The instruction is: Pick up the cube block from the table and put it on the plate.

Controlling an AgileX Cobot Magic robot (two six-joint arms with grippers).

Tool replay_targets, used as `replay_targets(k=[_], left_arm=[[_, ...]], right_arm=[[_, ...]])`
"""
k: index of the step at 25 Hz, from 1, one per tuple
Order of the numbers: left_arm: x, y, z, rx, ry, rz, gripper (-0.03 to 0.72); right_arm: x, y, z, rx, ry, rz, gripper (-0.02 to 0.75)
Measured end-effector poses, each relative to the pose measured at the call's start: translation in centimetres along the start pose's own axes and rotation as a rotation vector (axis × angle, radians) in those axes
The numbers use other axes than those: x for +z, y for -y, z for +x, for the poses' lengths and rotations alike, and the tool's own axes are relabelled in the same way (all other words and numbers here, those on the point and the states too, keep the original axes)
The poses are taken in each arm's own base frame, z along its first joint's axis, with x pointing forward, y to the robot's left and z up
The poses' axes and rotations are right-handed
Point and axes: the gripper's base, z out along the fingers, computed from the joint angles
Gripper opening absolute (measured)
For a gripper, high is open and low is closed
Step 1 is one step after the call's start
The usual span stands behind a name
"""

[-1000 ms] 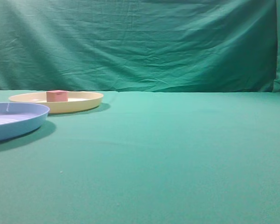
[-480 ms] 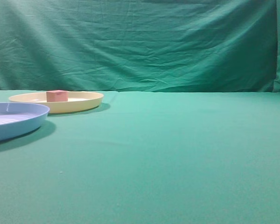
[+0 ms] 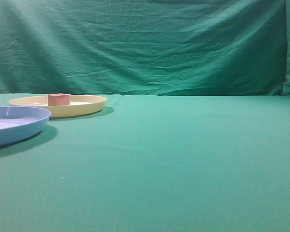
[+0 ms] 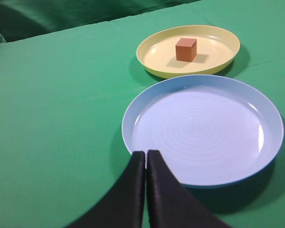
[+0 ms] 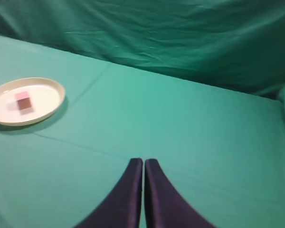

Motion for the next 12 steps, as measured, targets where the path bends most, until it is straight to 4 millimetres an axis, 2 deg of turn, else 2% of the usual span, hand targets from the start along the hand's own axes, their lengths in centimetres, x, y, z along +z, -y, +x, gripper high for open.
replay_targets(k=[7, 12], left_arm=[[0.0, 0.0, 0.0, 0.0, 0.0, 0.0, 0.0], [0.0, 0.0, 0.0, 0.0, 0.0, 0.0, 0.0]], right_arm=[[0.5, 0.5, 7.9, 0.047, 0.067, 0.157, 0.0], [1.0, 0.3, 12.4, 0.057, 0.082, 0.199, 0.0]])
